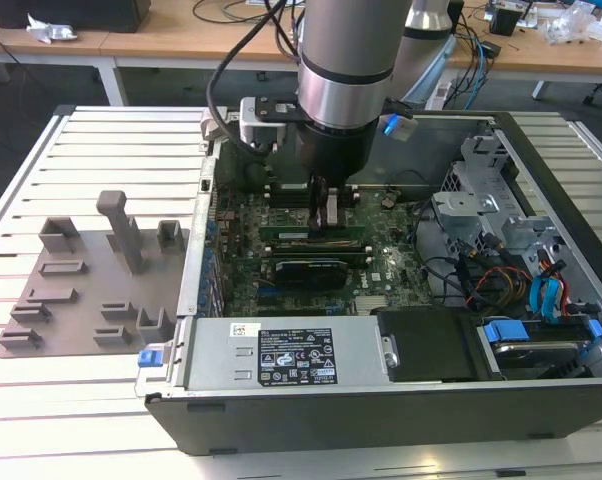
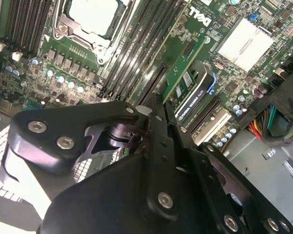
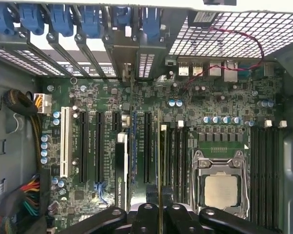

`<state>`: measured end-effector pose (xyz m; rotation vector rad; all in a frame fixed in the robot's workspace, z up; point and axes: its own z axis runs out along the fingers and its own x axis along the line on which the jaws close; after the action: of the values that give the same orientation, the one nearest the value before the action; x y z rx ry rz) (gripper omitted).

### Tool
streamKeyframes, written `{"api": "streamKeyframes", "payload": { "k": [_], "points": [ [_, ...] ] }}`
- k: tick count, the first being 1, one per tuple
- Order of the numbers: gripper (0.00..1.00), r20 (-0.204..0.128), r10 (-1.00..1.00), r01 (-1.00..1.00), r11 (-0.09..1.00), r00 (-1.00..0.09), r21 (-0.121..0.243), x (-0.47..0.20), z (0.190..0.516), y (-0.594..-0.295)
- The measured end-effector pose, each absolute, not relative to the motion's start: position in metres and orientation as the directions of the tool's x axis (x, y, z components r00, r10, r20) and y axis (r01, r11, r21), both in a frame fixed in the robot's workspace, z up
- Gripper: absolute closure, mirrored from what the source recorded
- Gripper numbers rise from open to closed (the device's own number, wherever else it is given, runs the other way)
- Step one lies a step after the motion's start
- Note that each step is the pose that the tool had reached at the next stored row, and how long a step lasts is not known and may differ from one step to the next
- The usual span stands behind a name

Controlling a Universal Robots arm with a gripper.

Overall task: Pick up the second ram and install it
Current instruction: 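Insert the second ram into the second slot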

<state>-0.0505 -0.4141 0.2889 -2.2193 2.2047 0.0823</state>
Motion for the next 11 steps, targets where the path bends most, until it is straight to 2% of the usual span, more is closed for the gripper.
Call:
{"api": "streamKeyframes", "payload": {
  "k": [11],
  "points": [
    [0.87, -0.046, -0.999, -1.0, -0.007, 0.006, 0.028, -0.0505, 0.2786, -0.4085]
  ]
}}
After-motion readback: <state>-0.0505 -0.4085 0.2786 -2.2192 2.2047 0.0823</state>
